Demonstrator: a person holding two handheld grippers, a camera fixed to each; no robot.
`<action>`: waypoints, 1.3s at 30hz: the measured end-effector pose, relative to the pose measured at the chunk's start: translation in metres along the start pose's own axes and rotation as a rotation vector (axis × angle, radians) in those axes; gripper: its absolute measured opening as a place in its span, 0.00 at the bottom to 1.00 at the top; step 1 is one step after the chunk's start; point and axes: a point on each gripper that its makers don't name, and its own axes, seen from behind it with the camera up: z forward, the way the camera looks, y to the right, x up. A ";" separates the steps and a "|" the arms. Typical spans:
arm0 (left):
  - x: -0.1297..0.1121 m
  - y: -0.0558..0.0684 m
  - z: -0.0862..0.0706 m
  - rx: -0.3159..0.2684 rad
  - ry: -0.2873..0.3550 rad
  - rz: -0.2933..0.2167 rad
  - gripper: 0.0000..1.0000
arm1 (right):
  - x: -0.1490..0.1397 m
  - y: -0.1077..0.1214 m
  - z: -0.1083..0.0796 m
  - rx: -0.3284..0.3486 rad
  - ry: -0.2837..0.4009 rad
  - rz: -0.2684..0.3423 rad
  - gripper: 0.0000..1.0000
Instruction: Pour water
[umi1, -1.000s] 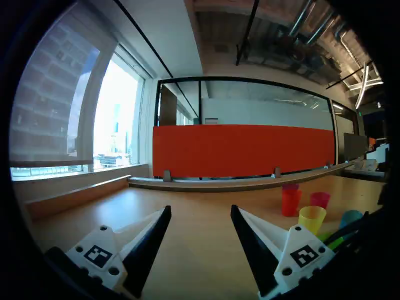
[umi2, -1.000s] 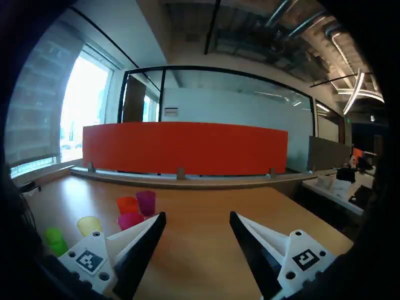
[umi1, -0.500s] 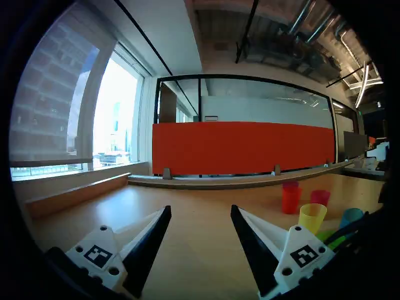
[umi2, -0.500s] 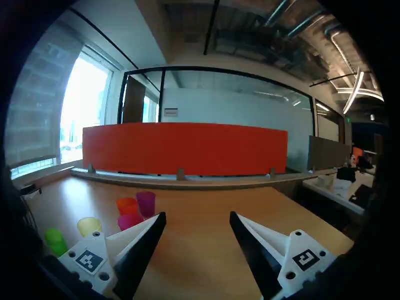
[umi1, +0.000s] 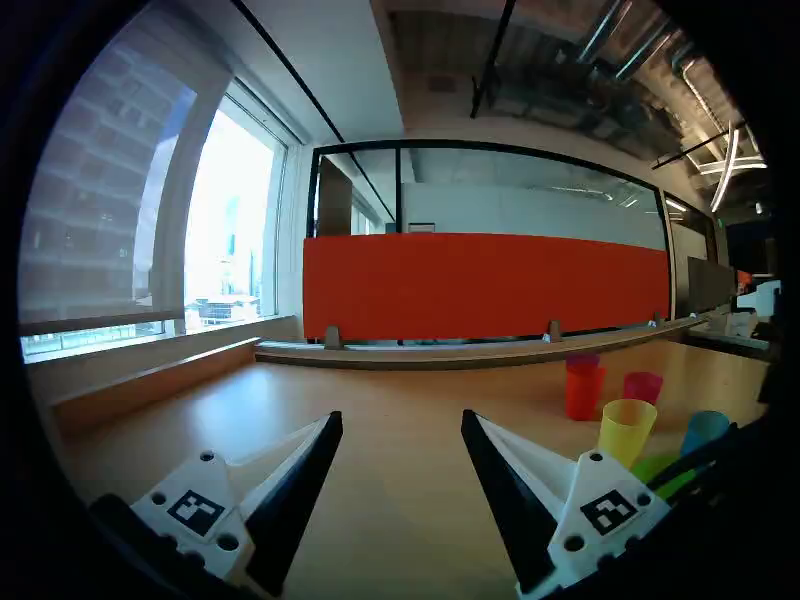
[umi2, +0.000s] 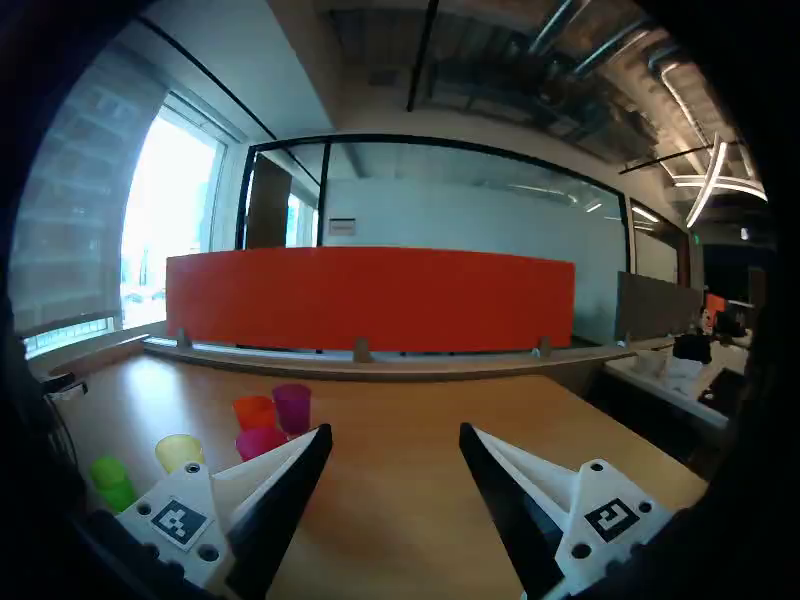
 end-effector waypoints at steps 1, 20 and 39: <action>0.000 0.000 0.000 0.000 0.000 0.000 0.88 | 0.000 0.000 0.000 0.000 0.001 0.001 0.99; -0.002 0.001 0.001 0.000 -0.001 0.001 0.91 | 0.014 0.011 0.000 -0.005 0.096 -0.021 0.98; -0.003 0.001 0.000 0.001 -0.001 0.001 0.91 | -0.001 0.006 0.010 0.031 0.167 -0.021 0.98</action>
